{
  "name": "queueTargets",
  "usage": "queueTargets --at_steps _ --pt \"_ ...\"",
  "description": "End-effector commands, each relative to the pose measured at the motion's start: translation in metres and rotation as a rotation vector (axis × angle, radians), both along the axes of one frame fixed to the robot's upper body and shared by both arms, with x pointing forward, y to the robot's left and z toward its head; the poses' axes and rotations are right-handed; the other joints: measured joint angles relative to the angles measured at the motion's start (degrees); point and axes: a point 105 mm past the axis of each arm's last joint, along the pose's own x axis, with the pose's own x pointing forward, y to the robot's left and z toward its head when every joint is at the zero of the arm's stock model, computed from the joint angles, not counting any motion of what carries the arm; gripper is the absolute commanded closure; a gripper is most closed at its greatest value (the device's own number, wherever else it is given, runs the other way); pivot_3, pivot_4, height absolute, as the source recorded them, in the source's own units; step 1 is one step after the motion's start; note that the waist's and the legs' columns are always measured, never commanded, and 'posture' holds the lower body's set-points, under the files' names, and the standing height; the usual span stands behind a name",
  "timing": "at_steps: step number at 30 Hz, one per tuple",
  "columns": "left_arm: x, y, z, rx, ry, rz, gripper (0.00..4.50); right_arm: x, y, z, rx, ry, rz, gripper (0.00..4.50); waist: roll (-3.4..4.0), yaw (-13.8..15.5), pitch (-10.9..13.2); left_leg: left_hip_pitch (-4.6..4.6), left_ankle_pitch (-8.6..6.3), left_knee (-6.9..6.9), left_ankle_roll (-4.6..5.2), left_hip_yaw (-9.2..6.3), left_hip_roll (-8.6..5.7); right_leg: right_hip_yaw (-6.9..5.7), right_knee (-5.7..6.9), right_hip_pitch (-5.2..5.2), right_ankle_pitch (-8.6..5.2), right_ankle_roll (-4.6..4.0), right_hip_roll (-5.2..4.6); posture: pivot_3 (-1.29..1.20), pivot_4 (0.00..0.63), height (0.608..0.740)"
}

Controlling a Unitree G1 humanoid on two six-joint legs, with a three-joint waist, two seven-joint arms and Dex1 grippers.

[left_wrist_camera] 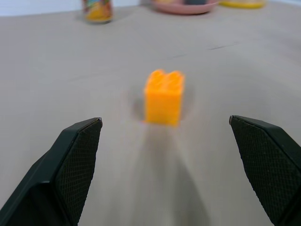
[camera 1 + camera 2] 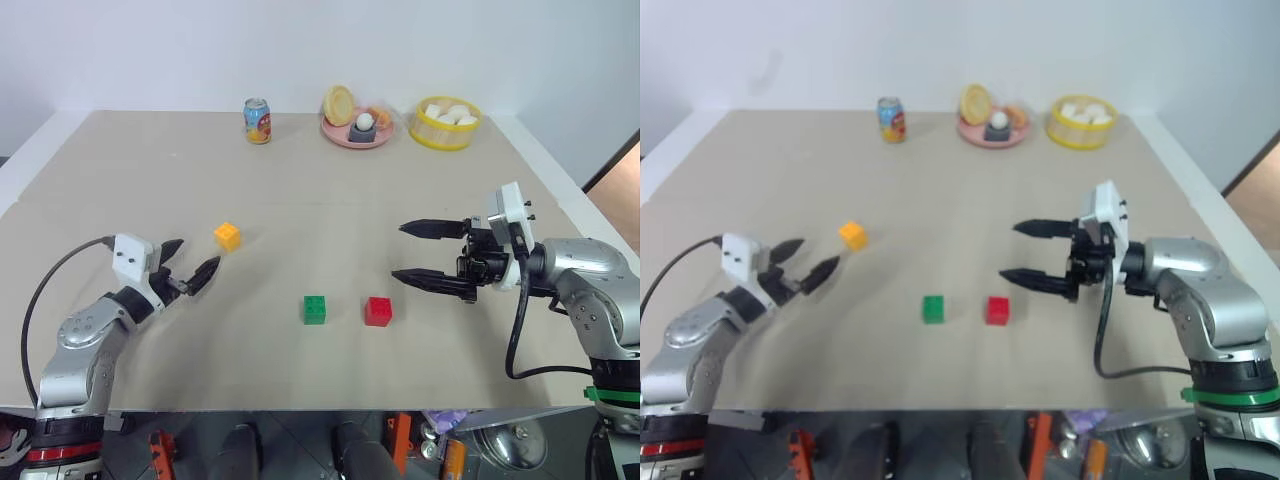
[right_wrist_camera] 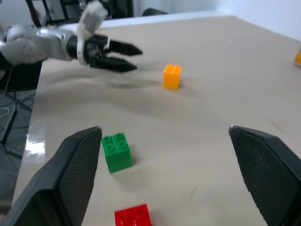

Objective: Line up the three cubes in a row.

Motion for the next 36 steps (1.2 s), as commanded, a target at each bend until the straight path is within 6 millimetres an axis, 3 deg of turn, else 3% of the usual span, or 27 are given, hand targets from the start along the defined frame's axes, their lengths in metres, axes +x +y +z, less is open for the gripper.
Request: queueTargets --at_steps 1,9,19,36 --pt "0.005 0.012 -0.003 0.061 -0.020 0.032 0.02 0.006 0.009 0.011 0.008 -0.088 -0.007 0.00 0.00 -0.01 0.00 0.02 0.00 0.00 0.00 0.01 0.00 0.00 0.00 -0.01 0.01 -0.01 0.00 0.00 0.150 0.740" --pt "0.030 0.017 -0.007 0.096 -0.013 0.025 0.02 0.015 0.025 0.019 0.096 -0.143 -0.060 0.00 -0.01 0.10 0.00 -0.03 0.03 0.01 -0.04 -0.02 -0.01 -0.03 0.00 -0.02 0.06 -0.02 0.00 0.00 0.150 0.740" --pt "0.051 -0.014 -0.005 0.099 -0.015 -0.132 0.02 0.011 0.027 0.017 0.113 -0.138 -0.067 0.00 -0.01 0.06 0.00 -0.06 0.02 -0.07 -0.06 -0.04 -0.02 -0.03 0.00 -0.03 -0.01 0.05 0.01 0.00 0.150 0.740" --pt "0.071 -0.041 -0.013 0.099 -0.002 -0.177 0.02 0.011 0.031 0.021 0.140 -0.163 -0.084 0.00 0.00 0.38 -0.01 -0.04 0.04 -0.04 -0.05 -0.07 -0.05 -0.04 0.00 0.05 0.04 0.10 -0.01 0.00 0.150 0.740"
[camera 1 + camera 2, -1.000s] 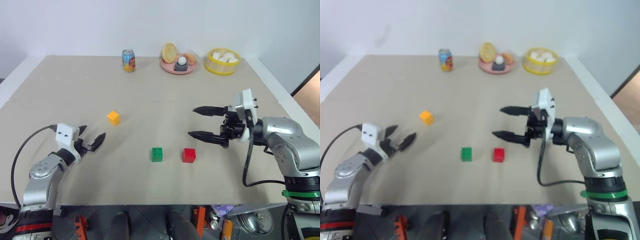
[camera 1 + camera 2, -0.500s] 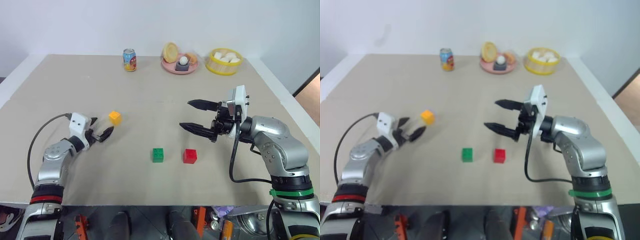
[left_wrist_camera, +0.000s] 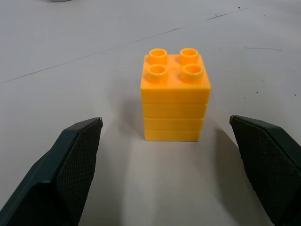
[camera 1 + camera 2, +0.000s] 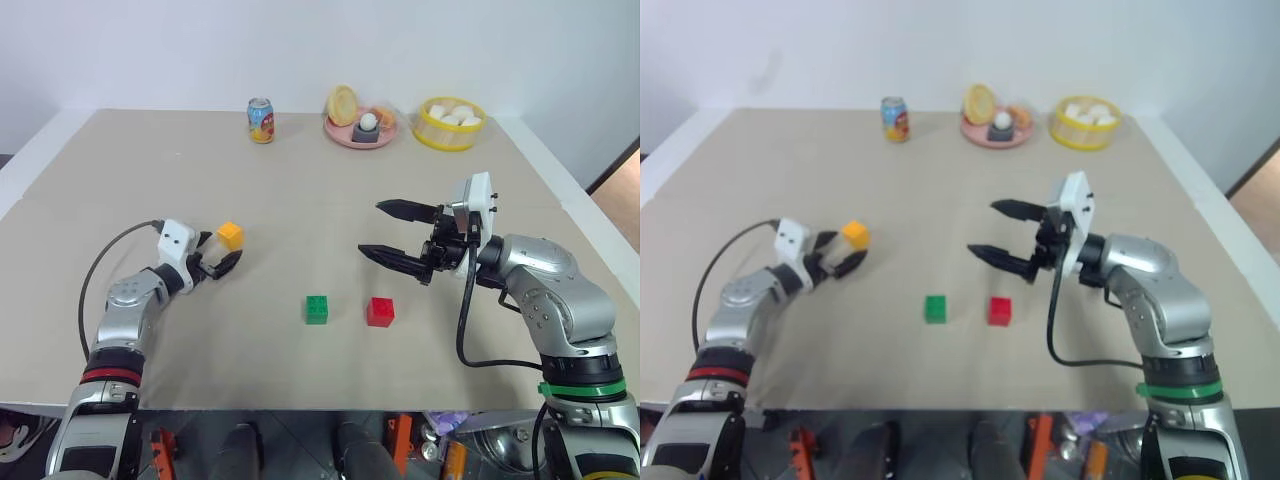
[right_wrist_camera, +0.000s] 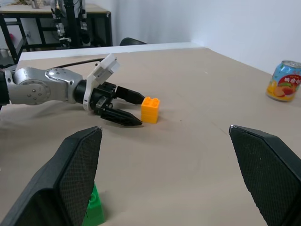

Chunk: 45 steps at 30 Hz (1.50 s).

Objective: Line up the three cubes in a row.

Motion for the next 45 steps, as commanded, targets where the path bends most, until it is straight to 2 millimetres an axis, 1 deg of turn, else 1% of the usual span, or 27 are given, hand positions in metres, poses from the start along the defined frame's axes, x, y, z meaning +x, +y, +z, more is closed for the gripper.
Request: queueTargets --at_steps 1,4,5,7,9,10,14,20,23,24,26,28,32,36,41,45 --pt "0.005 -0.012 0.007 -0.004 -0.030 -0.020 0.02 -0.006 0.002 0.015 0.017 -0.066 0.010 0.00 0.00 0.14 0.00 0.00 0.00 0.01 0.00 0.00 -0.01 0.00 0.00 0.02 0.00 0.01 -0.01 0.00 0.150 0.740" --pt "0.006 -0.013 0.007 -0.019 -0.027 -0.010 0.02 -0.005 0.001 0.013 0.013 -0.063 0.001 0.00 0.00 0.30 0.00 0.00 0.03 0.06 -0.02 0.01 -0.03 0.00 0.00 0.06 0.01 0.04 -0.05 0.00 0.150 0.740" --pt "0.007 -0.012 0.006 -0.022 -0.026 -0.004 0.26 -0.005 0.000 0.012 0.014 -0.061 -0.001 0.00 0.00 0.30 0.00 0.00 0.03 0.08 -0.02 0.01 -0.04 0.00 0.00 0.07 0.01 0.04 -0.05 0.00 0.150 0.740" --pt "0.008 -0.011 0.005 -0.026 -0.022 0.011 0.81 -0.005 0.000 0.012 0.014 -0.059 -0.004 0.00 0.00 0.31 0.00 0.01 0.04 0.09 -0.02 0.01 -0.04 0.00 0.00 0.08 0.02 0.04 -0.05 0.00 0.150 0.740" --pt "0.009 -0.012 0.004 -0.029 -0.021 0.010 1.57 -0.004 -0.001 0.012 0.019 -0.056 -0.005 0.00 0.00 0.32 0.00 0.02 0.05 0.09 -0.01 0.00 -0.04 -0.02 0.00 0.10 0.03 0.04 -0.05 0.00 0.150 0.740" --pt "0.011 -0.013 0.005 -0.027 -0.020 0.013 1.81 -0.004 -0.001 0.012 0.019 -0.055 -0.006 0.00 0.01 0.34 0.00 0.02 0.06 0.09 0.00 0.00 -0.04 -0.03 0.00 0.10 0.03 0.04 -0.06 0.00 0.150 0.740" --pt "0.014 -0.020 0.006 -0.026 -0.009 -0.004 3.21 -0.003 0.001 0.013 0.022 -0.054 -0.002 0.00 0.01 0.65 0.00 0.04 0.16 0.09 0.04 0.00 -0.04 -0.05 0.00 0.15 0.09 0.06 -0.06 0.00 0.150 0.740" --pt "0.015 -0.025 0.010 -0.028 -0.020 -0.021 3.24 -0.002 0.001 0.013 0.023 -0.054 0.000 0.00 0.01 0.71 0.00 0.01 0.28 0.09 -0.11 0.01 -0.05 -0.05 -0.03 0.20 0.10 0.07 -0.09 0.00 0.150 0.740" --pt "0.012 -0.026 0.019 -0.033 -0.045 -0.049 3.24 -0.002 0.001 0.012 0.020 -0.053 0.002 0.00 0.00 0.72 0.00 0.00 0.28 0.07 -0.11 0.00 -0.05 -0.06 -0.03 0.18 0.08 0.09 -0.09 0.00 0.150 0.740" --pt "0.009 -0.028 0.026 -0.038 -0.070 -0.078 3.24 -0.002 0.001 0.012 0.018 -0.052 0.002 0.00 0.00 0.69 0.00 -0.02 0.28 0.06 -0.12 0.00 -0.05 -0.05 -0.03 0.16 0.08 0.09 -0.08 0.00 0.150 0.740" --pt "-0.004 -0.035 0.043 -0.043 -0.121 -0.192 3.24 -0.004 -0.001 0.013 0.013 -0.047 0.011 0.00 0.00 0.54 0.01 -0.07 0.28 0.02 -0.12 0.01 -0.05 -0.05 -0.04 0.10 0.07 0.07 -0.08 0.00 0.150 0.740" --pt "-0.024 -0.040 0.050 0.006 -0.157 -0.335 3.24 -0.008 -0.003 0.012 -0.005 -0.027 0.036 0.00 0.00 0.40 0.00 -0.10 0.28 -0.10 -0.13 0.03 -0.03 -0.04 -0.04 0.01 0.02 0.02 -0.07 0.00 0.150 0.740" --pt "-0.057 -0.040 0.048 0.070 -0.135 -0.533 3.24 -0.022 -0.012 0.006 -0.073 0.006 0.101 0.00 0.01 -0.15 0.01 -0.05 0.27 -0.31 -0.13 0.03 0.01 -0.05 -0.03 -0.02 -0.12 -0.08 -0.05 0.00 0.150 0.740" --pt "-0.084 -0.034 0.031 0.166 -0.054 -0.685 3.24 -0.033 -0.018 0.004 -0.118 0.021 0.138 0.00 0.01 -0.23 0.01 -0.05 0.19 -0.32 -0.14 0.05 0.04 -0.05 -0.03 -0.04 -0.23 -0.13 -0.05 0.00 0.150 0.740" --pt "-0.095 -0.028 0.017 0.215 -0.001 -0.753 3.24 -0.035 -0.016 0.006 -0.112 0.015 0.138 0.00 0.01 -0.25 0.01 -0.05 0.20 -0.18 -0.14 0.07 0.06 -0.08 -0.03 -0.04 -0.15 -0.17 -0.06 0.00 0.150 0.740" --pt "-0.090 -0.026 0.016 0.171 0.016 -0.736 3.24 -0.039 -0.013 0.006 -0.109 0.015 0.146 0.00 0.01 -0.24 0.01 -0.05 0.20 -0.11 -0.14 0.11 0.06 -0.07 -0.03 -0.04 -0.10 -0.16 -0.10 0.00 0.150 0.740"
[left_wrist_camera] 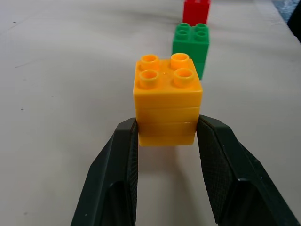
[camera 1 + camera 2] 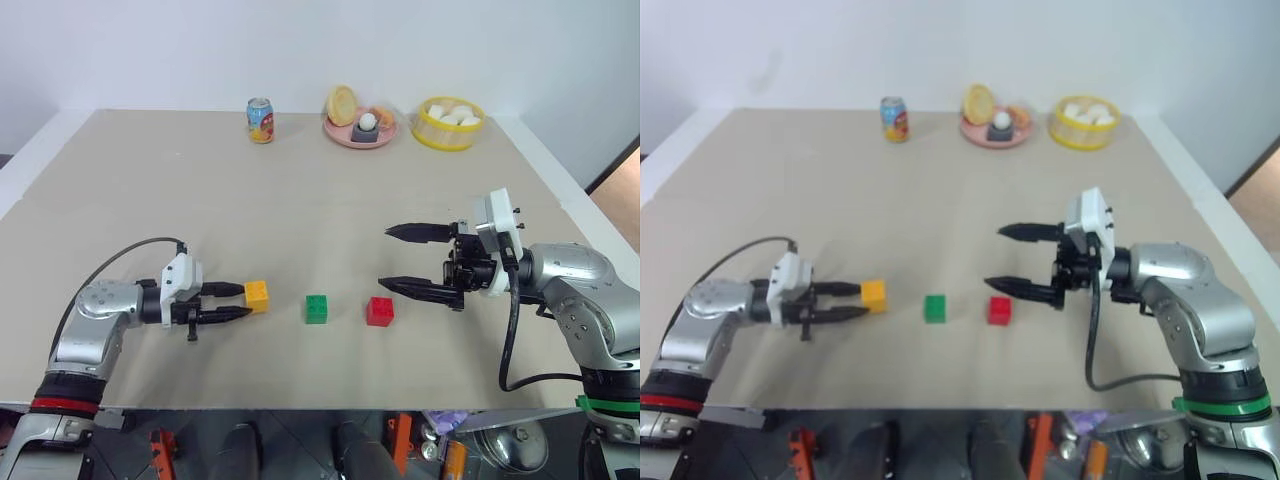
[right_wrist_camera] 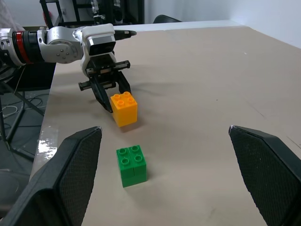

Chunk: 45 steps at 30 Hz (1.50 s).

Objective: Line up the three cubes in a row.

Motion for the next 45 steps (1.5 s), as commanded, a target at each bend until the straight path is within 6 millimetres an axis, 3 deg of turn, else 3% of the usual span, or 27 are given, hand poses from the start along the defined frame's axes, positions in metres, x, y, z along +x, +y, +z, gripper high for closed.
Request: queueTargets --at_steps 1,10,21,33,45 --pt "0.006 0.001 0.008 -0.040 -0.014 0.009 3.24 -0.009 0.002 0.012 0.016 -0.045 0.020 0.00 0.00 0.00 0.00 0.00 0.00 0.00 0.00 0.00 0.00 0.00 0.00 -0.01 0.00 0.00 0.00 0.00 0.150 0.740" --pt "0.007 -0.008 0.004 -0.024 -0.009 -0.082 3.24 -0.024 -0.009 -0.001 -0.039 0.025 0.036 0.00 0.00 0.08 0.00 -0.08 -0.03 -0.04 -0.01 -0.01 0.00 0.00 -0.01 -0.04 -0.08 0.04 0.02 0.00 0.150 0.740" --pt "-0.006 -0.008 -0.005 0.029 -0.003 -0.136 3.24 -0.019 -0.010 0.000 -0.025 0.019 0.010 0.00 0.00 -0.05 0.00 -0.03 -0.02 -0.01 0.00 0.03 0.03 0.02 0.00 -0.05 0.00 0.02 0.03 0.00 0.150 0.740" --pt "0.005 -0.004 0.000 0.016 -0.036 -0.054 3.24 -0.015 -0.006 0.002 -0.013 0.013 0.018 0.00 0.00 -0.02 0.00 -0.03 -0.02 -0.02 0.00 0.02 0.03 0.01 0.00 -0.05 -0.01 0.02 0.04 0.00 0.150 0.740" --pt "0.004 0.001 -0.009 0.033 -0.012 -0.070 3.24 -0.014 -0.008 0.004 -0.014 0.006 0.005 0.00 0.00 -0.02 0.00 -0.03 -0.02 -0.02 0.00 0.02 0.03 0.01 0.00 -0.05 -0.01 0.02 0.04 0.00 0.150 0.740"
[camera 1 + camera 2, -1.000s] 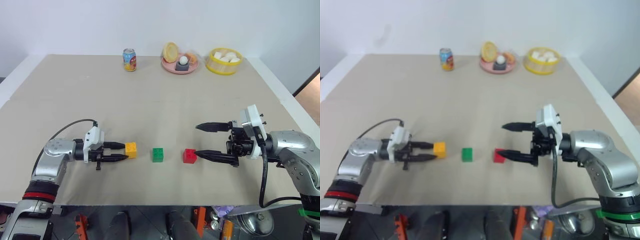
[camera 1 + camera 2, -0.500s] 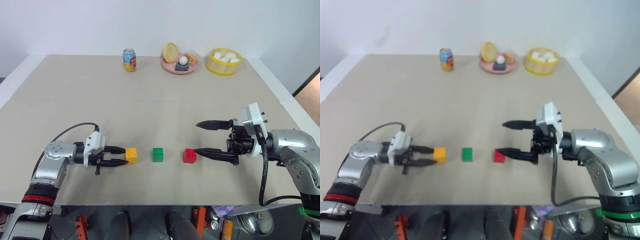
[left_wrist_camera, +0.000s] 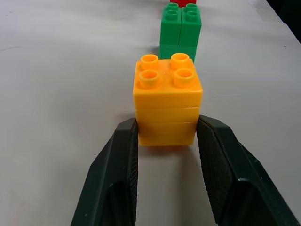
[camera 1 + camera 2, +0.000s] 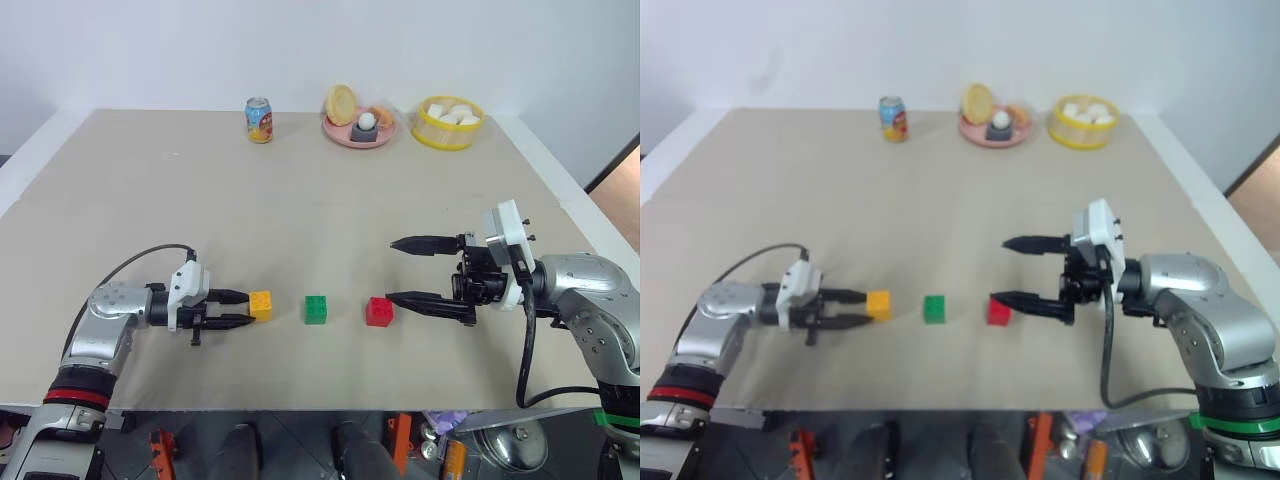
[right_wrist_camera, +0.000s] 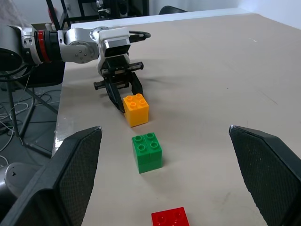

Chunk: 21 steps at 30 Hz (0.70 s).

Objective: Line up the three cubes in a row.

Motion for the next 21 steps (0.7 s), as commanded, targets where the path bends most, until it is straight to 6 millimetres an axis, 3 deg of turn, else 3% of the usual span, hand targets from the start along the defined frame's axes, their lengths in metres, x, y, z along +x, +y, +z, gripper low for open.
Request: queueTargets --at_steps 1,21 --pt "0.001 0.004 0.006 0.017 -0.033 -0.018 3.24 0.000 -0.001 0.009 0.008 -0.043 -0.002 0.00 0.00 0.00 0.00 0.00 0.00 0.00 0.00 0.00 0.00 0.00 0.00 0.00 0.00 0.00 0.00 0.00 0.150 0.740" --pt "0.003 -0.010 -0.009 0.001 -0.024 -0.093 3.24 -0.004 -0.005 0.013 -0.016 -0.043 -0.018 0.00 0.00 0.33 -0.01 0.01 0.00 0.04 0.00 -0.02 -0.03 -0.01 0.00 0.08 -0.01 0.02 -0.02 0.00 0.150 0.740"
